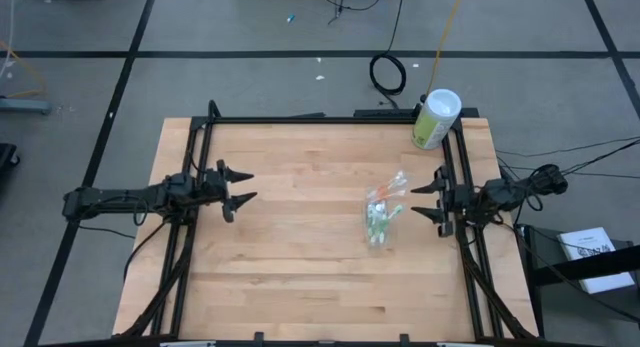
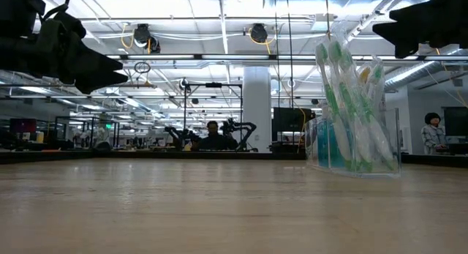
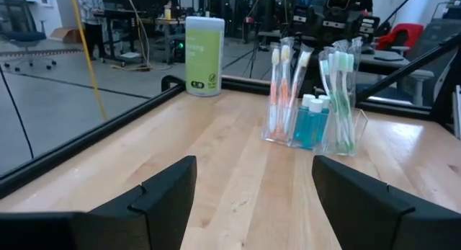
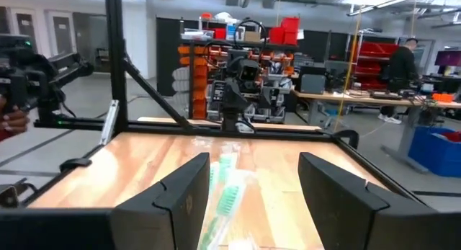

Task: Pick & Place toothbrushing station
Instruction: Return to Home Position

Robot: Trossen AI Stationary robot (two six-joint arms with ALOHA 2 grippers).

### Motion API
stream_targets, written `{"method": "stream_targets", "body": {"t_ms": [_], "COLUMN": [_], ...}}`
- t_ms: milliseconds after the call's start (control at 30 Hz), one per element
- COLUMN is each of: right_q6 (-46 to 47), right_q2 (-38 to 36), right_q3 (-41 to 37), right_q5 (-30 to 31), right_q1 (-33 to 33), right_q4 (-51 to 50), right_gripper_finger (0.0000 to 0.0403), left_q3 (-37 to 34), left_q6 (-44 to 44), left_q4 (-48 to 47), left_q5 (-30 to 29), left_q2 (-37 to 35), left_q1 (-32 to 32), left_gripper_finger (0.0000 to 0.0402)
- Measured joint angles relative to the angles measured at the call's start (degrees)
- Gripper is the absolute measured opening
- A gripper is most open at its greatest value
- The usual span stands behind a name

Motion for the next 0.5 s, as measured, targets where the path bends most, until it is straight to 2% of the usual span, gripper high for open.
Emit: {"method": "stream_targets", "body": {"t_ms": [200, 500], "right_q6": [1.50, -1.15], "right_q2": [-0.07, -0.04], "right_q3": [-0.08, -1.61], "right_q5": [5.61, 5.75], "right_q1": [-0.02, -0.02], "right_q4": [-0.70, -0.35], "right_gripper_finger": [0.0207, 0.0206], "left_q3": [0.02, 0.00], "left_q6": [0.86, 1.11], "left_q4": [-0.68, -3.59], "left_q5": [0.04, -0.04], "left_q2": [-2.04, -5.14], "left_q1": [0.00, 0.00], "left_gripper_finger": [0.0283, 0.0283]}}
